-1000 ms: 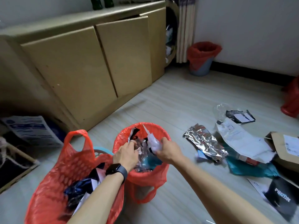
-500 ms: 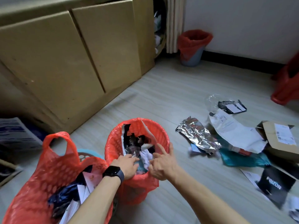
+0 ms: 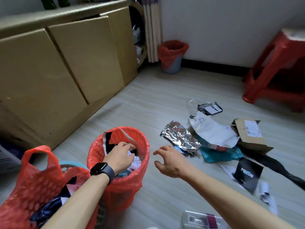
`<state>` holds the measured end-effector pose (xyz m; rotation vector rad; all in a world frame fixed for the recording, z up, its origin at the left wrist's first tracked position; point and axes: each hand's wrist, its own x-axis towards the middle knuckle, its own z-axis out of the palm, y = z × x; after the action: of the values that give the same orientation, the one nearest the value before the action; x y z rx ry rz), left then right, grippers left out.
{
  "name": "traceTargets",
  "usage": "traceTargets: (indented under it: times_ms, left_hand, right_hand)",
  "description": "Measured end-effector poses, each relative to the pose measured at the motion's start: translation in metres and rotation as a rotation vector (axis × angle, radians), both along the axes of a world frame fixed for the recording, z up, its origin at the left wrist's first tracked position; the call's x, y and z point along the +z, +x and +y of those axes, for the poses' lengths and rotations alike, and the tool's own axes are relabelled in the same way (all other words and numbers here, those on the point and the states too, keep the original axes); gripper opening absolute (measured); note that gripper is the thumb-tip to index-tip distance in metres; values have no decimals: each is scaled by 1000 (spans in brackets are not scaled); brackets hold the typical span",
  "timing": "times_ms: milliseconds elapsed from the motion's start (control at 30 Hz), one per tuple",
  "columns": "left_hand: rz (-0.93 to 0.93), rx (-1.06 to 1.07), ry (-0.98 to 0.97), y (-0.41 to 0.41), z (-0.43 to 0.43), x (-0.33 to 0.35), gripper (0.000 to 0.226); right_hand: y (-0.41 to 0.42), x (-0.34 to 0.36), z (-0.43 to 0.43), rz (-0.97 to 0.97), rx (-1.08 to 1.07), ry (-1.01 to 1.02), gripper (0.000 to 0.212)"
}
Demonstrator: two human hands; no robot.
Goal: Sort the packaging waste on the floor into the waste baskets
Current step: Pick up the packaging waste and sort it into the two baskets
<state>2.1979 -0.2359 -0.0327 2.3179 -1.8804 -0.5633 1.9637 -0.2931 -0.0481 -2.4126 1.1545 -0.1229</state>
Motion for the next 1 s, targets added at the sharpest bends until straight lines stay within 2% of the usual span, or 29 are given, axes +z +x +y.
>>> traceTargets:
  times_ms: [100, 200, 367, 500, 633, 767, 900, 1000]
  left_hand:
    - [10, -74, -70, -38, -18, 3, 37]
    - [21, -145, -22, -80, -39, -10, 38]
    - [71, -227, 150, -136, -66, -65, 40]
    - [62, -212, 336, -158, -84, -120, 45]
    - [68, -200, 468, -164, -102, -174, 52]
    - [11, -155, 591, -159, -107, -222, 64]
    - [-107, -261, 546, -150, -101, -241, 67]
    - [3, -210, 541, -138, -114, -236, 63]
  right_hand:
    - [-49, -19, 1, -12, -160, 101, 43]
    - [-94, -48, 2, 12, -310, 194, 41]
    - [-145, -92, -8, 55, -500, 353, 47]
    - [-161, -124, -40, 8, -670, 470, 54]
    - [-158, -150, -83, -13, -688, 519, 50]
    - [-141, -173, -132, -183, -683, 576, 41]
    - [-119, -184, -164, -424, -902, 759, 43]
    - [-106, -187, -177, -530, -1002, 863, 37]
